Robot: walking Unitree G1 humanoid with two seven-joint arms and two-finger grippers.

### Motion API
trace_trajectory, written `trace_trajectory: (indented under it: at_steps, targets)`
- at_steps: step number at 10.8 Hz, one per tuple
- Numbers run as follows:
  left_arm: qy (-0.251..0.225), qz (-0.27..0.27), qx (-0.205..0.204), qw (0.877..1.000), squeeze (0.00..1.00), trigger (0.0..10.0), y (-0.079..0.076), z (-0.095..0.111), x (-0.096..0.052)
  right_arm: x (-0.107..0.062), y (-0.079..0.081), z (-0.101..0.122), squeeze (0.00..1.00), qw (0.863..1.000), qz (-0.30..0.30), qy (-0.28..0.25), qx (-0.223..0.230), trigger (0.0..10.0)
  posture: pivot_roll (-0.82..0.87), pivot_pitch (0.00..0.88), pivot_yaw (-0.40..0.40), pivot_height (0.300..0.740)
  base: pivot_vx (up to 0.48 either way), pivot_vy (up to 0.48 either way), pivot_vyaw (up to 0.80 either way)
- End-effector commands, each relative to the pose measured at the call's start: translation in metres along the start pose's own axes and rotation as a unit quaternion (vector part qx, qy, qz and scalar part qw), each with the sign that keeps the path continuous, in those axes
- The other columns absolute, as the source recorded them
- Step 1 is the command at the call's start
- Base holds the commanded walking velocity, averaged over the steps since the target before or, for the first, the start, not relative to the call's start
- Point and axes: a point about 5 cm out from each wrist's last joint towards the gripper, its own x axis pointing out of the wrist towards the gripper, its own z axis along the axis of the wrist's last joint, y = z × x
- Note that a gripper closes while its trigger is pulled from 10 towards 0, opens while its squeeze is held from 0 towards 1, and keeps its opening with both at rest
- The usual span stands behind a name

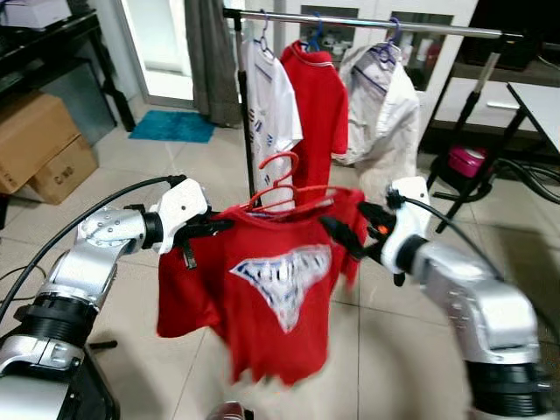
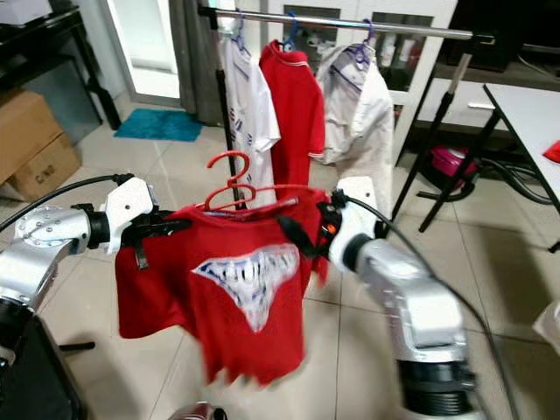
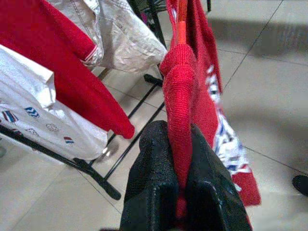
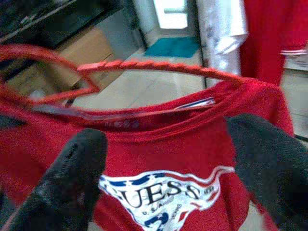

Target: Hang hanger

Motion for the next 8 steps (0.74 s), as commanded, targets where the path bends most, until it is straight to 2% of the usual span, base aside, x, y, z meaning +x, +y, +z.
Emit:
trace_trajectory:
  at_steps: [1,2,3,4,5,7,8]
  targets:
    - [-0.018,0.011,0.009,1.0,0.0,0.0,0.004,0.011,0.0,0.001,-0.005,0.005,0.0,0.999,-0.038,-0.008,0.017,1.2,0.05,0.012,0.042,0.74,0.0,0.0,0.0]
    - [-0.025,0.007,0.003,1.0,0.0,0.0,0.001,0.013,0.003,0.008,-0.002,0.003,0.0,0.997,-0.068,-0.005,0.023,0.4,0.05,0.01,0.043,0.74,0.0,0.0,0.0]
    - [-0.029,0.002,0.001,1.0,0.0,0.0,-0.002,0.014,0.004,0.012,-0.003,0.003,0.0,0.996,-0.087,-0.008,0.032,2.7,0.05,0.008,0.042,0.74,0.0,0.0,0.0]
    - [-0.033,-0.004,0.0,0.999,0.0,0.0,-0.006,0.015,0.007,0.018,-0.007,0.005,0.0,0.994,-0.105,-0.013,0.039,9.5,0.05,0.007,0.041,0.74,0.0,0.0,0.0]
    - [-0.036,-0.005,0.0,0.999,0.0,0.0,-0.007,0.017,0.009,0.023,-0.011,0.004,0.0,0.992,-0.124,-0.007,0.038,10.0,0.05,0.006,0.035,0.74,0.0,0.0,0.0]
    - [-0.037,-0.004,-0.001,0.999,0.0,0.0,-0.008,0.019,0.009,0.027,-0.015,0.004,0.0,0.987,-0.147,-0.015,0.06,10.0,0.05,0.006,0.033,0.74,0.0,0.0,0.0]
    - [-0.037,-0.005,-0.001,0.999,0.0,0.0,-0.008,0.02,0.009,0.028,-0.021,0.005,0.0,0.984,-0.159,-0.02,0.073,7.8,0.06,0.009,0.031,0.74,0.0,0.0,0.0]
